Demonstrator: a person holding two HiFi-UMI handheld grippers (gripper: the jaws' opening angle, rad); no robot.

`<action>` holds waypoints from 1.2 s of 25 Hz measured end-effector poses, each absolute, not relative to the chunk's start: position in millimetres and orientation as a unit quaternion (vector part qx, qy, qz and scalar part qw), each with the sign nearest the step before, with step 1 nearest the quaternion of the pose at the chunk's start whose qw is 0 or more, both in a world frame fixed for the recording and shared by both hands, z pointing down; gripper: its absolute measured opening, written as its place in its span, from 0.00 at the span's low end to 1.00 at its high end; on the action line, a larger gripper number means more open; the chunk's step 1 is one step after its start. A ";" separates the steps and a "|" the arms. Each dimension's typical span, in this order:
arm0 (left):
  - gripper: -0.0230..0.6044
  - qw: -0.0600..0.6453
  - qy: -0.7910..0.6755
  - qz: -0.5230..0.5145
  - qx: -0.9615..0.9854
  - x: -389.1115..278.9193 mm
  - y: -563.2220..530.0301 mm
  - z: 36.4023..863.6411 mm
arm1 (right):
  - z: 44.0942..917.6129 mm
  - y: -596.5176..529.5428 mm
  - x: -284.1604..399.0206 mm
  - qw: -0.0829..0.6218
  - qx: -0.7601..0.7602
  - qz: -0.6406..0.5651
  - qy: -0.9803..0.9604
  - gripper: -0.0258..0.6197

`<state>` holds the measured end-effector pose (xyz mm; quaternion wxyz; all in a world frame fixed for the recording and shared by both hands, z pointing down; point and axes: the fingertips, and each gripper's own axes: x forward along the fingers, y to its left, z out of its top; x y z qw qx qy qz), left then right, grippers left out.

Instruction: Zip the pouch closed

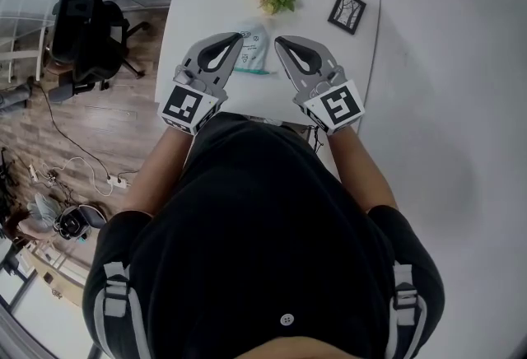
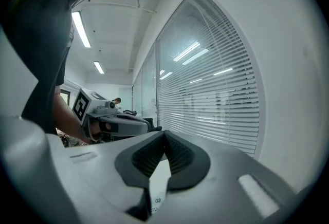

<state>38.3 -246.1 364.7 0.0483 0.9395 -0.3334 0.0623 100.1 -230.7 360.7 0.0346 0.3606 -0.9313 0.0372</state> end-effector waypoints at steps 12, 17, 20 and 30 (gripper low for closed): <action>0.05 0.054 -0.335 0.059 0.939 37.8 -248.1 365.5 | 355.9 -235.2 103.6 0.025 0.373 0.031 -0.927 0.06; 0.05 0.058 -0.333 0.065 0.939 35.5 -247.2 371.4 | 353.6 -235.1 103.3 0.022 0.374 0.030 -0.927 0.06; 0.05 0.059 -0.334 0.066 0.939 34.6 -247.9 370.7 | 353.3 -235.5 102.7 0.023 0.374 0.032 -0.926 0.06; 0.05 0.059 -0.335 0.067 0.938 34.4 -247.3 372.1 | 355.5 -236.0 102.9 0.024 0.374 0.033 -0.926 0.06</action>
